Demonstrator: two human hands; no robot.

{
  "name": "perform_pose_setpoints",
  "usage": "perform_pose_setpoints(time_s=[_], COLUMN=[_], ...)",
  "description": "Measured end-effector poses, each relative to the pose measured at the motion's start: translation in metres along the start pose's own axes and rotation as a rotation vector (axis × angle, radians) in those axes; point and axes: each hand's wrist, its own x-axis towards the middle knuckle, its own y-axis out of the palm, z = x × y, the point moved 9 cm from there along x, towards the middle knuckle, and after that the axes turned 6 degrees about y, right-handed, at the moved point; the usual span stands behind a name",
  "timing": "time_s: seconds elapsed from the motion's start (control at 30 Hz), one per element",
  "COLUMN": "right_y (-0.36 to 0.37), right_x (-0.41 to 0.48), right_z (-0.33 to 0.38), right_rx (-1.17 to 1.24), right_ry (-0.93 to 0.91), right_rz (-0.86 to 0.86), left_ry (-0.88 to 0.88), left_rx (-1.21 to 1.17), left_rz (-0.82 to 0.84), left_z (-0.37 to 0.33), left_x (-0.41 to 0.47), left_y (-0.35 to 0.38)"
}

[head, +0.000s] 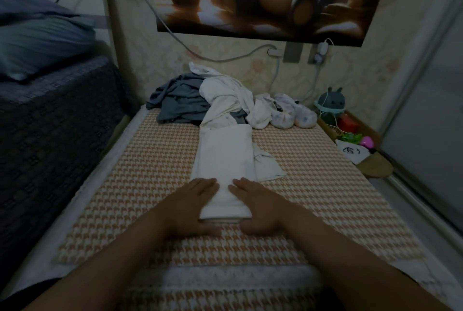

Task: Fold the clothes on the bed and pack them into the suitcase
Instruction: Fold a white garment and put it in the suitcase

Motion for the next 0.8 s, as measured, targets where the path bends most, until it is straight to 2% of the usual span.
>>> perform_pose_setpoints(time_s=[0.13,0.27,0.33,0.5,0.57,0.63,0.7,0.73,0.8], right_y=[-0.007,-0.012,-0.018,-0.062,-0.068,-0.067,-0.058,-0.054,-0.048], right_x=[-0.015,-0.015,-0.013,-0.022,-0.024,-0.021,-0.013,-0.008,-0.001], right_z=[0.001,0.005,0.001,-0.015,-0.026,-0.044,-0.057,-0.061,-0.064], right_rx=[-0.06,-0.064,0.07,0.479,0.657,0.747,0.74,0.73,0.726], right_ry=[-0.039,-0.101,-0.119,-0.009,0.007,0.107,0.245,0.307,0.384], right_rz=[-0.208,-0.403,-0.407,-0.422,-0.441,-0.485,-0.505,-0.517,-0.548], left_ry=[0.162,0.114,0.053,-0.04,-0.071,-0.155,-0.296,-0.326,-0.201], left_rx=[0.143,0.083,-0.041,-0.431,-0.515,-0.538,-0.5,-0.38,-0.007], left_rz=[-0.246,-0.225,-0.278,-0.485,-0.583,-0.673,-0.713,-0.735,-0.771], left_z=[-0.018,-0.018,-0.011,0.006,0.013,0.025,0.034,0.032,0.005], left_x=[0.002,0.004,0.0,-0.01,-0.012,-0.011,-0.008,-0.006,0.006], left_y=[-0.03,-0.022,-0.028,-0.08,-0.095,-0.096,-0.091,-0.092,-0.1])
